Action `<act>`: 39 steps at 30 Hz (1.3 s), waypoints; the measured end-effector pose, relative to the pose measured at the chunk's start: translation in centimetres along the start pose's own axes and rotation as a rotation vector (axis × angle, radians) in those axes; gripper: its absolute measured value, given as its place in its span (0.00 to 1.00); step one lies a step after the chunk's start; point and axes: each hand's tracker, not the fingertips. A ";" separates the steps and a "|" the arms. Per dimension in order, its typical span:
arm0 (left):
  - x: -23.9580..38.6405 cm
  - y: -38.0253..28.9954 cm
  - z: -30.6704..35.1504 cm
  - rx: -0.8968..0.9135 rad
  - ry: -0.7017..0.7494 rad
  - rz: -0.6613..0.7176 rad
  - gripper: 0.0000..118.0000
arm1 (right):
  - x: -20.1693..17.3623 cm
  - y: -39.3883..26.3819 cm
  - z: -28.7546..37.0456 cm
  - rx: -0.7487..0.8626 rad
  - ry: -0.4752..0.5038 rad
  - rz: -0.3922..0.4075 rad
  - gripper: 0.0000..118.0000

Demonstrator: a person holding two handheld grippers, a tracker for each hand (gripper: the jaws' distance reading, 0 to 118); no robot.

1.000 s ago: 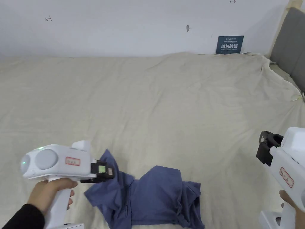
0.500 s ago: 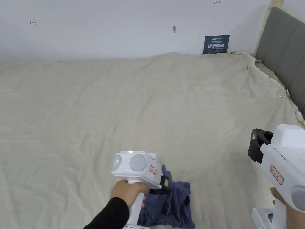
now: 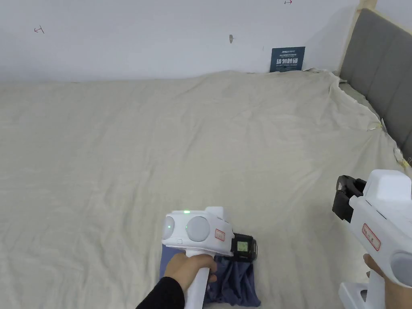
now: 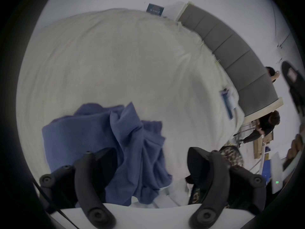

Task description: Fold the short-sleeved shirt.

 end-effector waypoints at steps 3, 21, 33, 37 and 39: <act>-0.6 0.7 4.1 0.139 -0.022 -0.001 0.81 | -0.1 0.4 0.3 0.009 0.001 0.001 0.00; -8.2 -5.3 4.4 0.467 0.341 -0.228 0.00 | -0.7 0.4 0.5 0.011 0.008 0.002 0.00; -4.9 -9.6 -3.0 0.345 0.230 -0.285 0.00 | 0.8 -0.4 0.8 -0.014 -0.027 0.003 0.00; -2.0 -10.1 -4.5 0.320 0.188 -0.322 0.00 | 1.1 -0.5 0.9 -0.020 -0.031 -0.001 0.00; -0.8 -10.3 -5.3 0.318 0.192 -0.323 0.00 | 1.0 -0.5 1.0 -0.019 -0.032 0.001 0.00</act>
